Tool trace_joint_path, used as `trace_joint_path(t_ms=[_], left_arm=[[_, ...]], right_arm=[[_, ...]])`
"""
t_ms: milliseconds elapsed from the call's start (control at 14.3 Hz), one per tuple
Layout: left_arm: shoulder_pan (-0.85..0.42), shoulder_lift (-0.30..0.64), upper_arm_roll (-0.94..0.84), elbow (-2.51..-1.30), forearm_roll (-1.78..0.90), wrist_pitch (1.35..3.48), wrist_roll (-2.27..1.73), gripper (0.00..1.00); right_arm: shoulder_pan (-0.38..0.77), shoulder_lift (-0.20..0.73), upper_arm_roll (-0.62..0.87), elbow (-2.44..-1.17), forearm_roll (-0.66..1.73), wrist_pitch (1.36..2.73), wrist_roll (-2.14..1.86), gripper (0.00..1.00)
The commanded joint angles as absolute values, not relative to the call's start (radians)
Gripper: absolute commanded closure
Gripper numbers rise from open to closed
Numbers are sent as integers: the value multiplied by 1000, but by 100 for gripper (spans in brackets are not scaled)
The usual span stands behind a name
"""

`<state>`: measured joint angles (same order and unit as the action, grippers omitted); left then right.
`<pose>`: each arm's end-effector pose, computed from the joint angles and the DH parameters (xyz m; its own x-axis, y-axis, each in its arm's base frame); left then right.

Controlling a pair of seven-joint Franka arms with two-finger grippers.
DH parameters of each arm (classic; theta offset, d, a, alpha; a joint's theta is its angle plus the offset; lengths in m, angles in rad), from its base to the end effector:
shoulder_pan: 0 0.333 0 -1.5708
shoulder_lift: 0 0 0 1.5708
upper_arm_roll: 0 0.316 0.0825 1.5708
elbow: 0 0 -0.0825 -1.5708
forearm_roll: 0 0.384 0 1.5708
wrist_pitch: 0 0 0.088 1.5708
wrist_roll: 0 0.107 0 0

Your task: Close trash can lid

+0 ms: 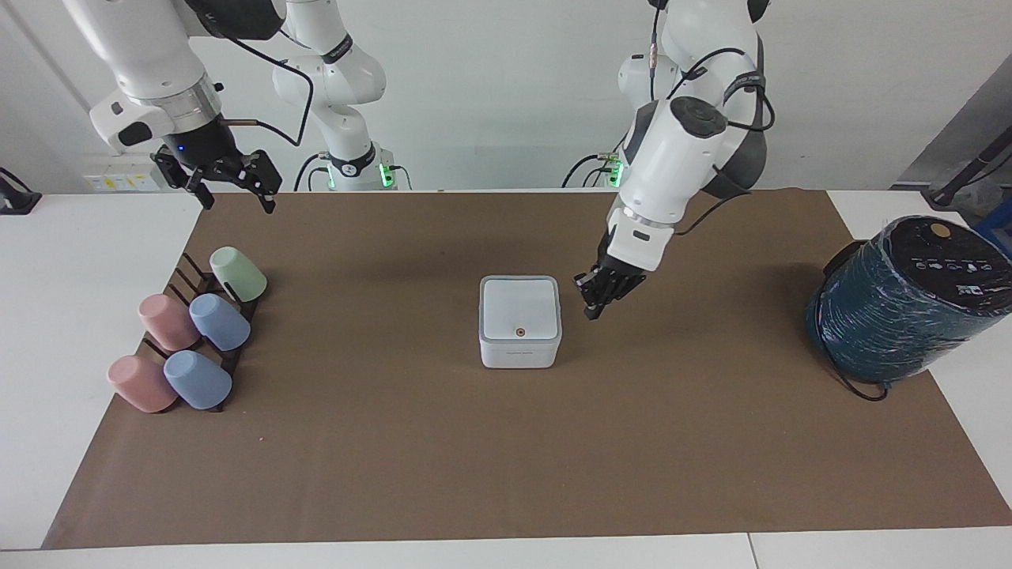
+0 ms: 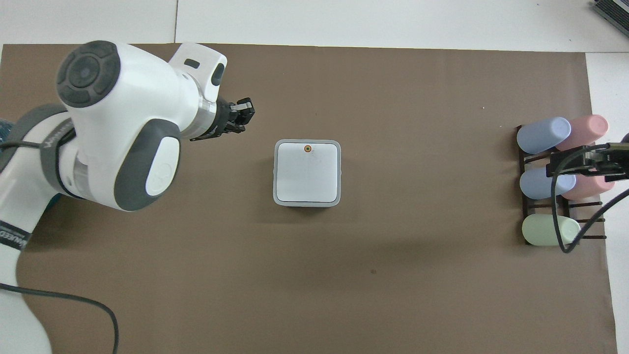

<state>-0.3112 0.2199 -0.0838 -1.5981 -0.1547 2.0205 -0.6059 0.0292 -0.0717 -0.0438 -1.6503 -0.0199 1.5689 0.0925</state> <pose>0.5981 -0.2539 0.5236 0.9600 0.2722 0.0654 0.2484 -0.9361 0.2490 0.5312 -0.0107 0.6257 0.9942 -0.1068 -0.0082 -0.1066 -0.9941 0.0176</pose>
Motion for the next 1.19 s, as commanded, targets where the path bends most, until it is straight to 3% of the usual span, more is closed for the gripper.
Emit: trace_joint_path(t_ms=[0,210,490,560,630,700,770,1120], left_arm=[[-203,134,-87,-1600,-155,1866,-417,92],[-66,57,-86,-1605,-149,1725,-185,89],[-12,9,-83,-1603,33,1611,-46,72],[-12,0,-81,-1603,52,1617,-32,55],[-12,-2,-80,-1600,52,1624,-32,28],[-14,-3,-80,-1597,54,1624,-32,8],[-14,-8,-81,-1598,55,1623,-28,0],[-17,-12,-84,-1606,54,1702,-17,0]], right_arm=[[17,-95,-38,-1683,-17,1583,74,0],[18,-100,-38,-1693,-9,1583,75,0],[28,-101,-38,-1701,-8,1583,97,0],[28,-107,-38,-1704,-8,1585,100,0],[28,-107,-38,-1706,-8,1585,100,0],[28,-107,-38,-1707,-8,1583,100,0],[28,-107,-38,-1707,-8,1585,98,0],[28,-107,-38,-1707,-8,1585,97,0]])
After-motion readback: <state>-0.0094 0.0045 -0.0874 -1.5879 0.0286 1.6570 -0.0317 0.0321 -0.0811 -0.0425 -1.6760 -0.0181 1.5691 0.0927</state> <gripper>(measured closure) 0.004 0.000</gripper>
